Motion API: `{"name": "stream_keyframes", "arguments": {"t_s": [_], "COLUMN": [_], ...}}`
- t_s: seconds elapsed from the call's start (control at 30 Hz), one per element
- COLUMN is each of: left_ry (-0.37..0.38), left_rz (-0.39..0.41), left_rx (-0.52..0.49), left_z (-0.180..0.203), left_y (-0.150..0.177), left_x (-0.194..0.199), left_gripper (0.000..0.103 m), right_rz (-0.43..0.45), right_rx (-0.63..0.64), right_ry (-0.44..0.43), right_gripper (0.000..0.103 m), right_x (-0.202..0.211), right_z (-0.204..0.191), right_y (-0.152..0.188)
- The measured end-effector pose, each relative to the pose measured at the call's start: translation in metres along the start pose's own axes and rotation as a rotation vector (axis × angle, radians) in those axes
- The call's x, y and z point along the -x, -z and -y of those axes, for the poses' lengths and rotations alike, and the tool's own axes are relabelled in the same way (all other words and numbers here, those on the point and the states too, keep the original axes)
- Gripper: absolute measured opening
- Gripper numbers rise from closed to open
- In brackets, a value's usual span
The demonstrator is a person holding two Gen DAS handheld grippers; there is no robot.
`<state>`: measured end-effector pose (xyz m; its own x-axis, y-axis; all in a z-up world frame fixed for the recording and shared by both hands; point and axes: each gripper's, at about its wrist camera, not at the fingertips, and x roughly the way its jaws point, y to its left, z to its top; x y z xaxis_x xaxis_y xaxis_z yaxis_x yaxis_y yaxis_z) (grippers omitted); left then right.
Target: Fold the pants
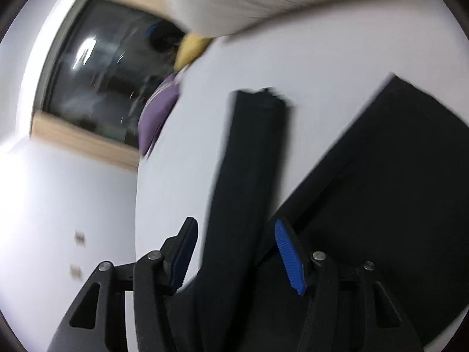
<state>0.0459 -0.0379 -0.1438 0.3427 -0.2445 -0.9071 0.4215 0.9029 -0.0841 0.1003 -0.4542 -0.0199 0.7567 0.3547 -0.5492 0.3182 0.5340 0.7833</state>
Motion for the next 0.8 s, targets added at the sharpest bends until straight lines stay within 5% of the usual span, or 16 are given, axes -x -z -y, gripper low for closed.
{"name": "stream_keyframes", "arguments": {"t_s": [0.13,0.2,0.43,0.5,0.53,0.57,0.6,0.8], "left_ry": [-0.004,-0.005,-0.011,-0.01,-0.01,-0.009,-0.009,-0.008], "left_rz": [-0.011,-0.014,-0.018,-0.02,-0.021,-0.021,-0.021,-0.015], "left_rx": [-0.004,-0.005,-0.008,-0.009,-0.008,-0.008,-0.007,-0.014], "left_z": [0.003,0.003,0.006,0.006,0.006,0.006,0.005,0.004], "left_y": [-0.004,-0.006,-0.012,-0.012,-0.012,-0.012,-0.013,-0.011], "left_x": [-0.003,-0.004,-0.008,-0.008,-0.008,-0.007,-0.007,-0.007], "left_gripper": [0.009,0.009,0.009,0.009,0.009,0.009,0.009,0.009], "right_rz": [0.031,0.013,-0.018,-0.019,-0.019,-0.021,-0.013,0.147], "right_rx": [-0.155,-0.179,-0.235,-0.238,-0.235,-0.225,-0.21,-0.073], "right_ry": [-0.046,-0.023,-0.072,-0.072,-0.068,-0.054,-0.04,-0.026], "right_gripper": [0.059,0.052,0.051,0.044,0.034,0.012,0.007,0.006], "right_x": [-0.012,-0.023,-0.046,-0.052,-0.054,-0.054,-0.052,0.015], "right_z": [0.034,0.041,0.04,0.038,0.037,0.035,0.033,0.003], "right_y": [-0.022,-0.026,-0.059,-0.064,-0.065,-0.065,-0.063,-0.054]}}
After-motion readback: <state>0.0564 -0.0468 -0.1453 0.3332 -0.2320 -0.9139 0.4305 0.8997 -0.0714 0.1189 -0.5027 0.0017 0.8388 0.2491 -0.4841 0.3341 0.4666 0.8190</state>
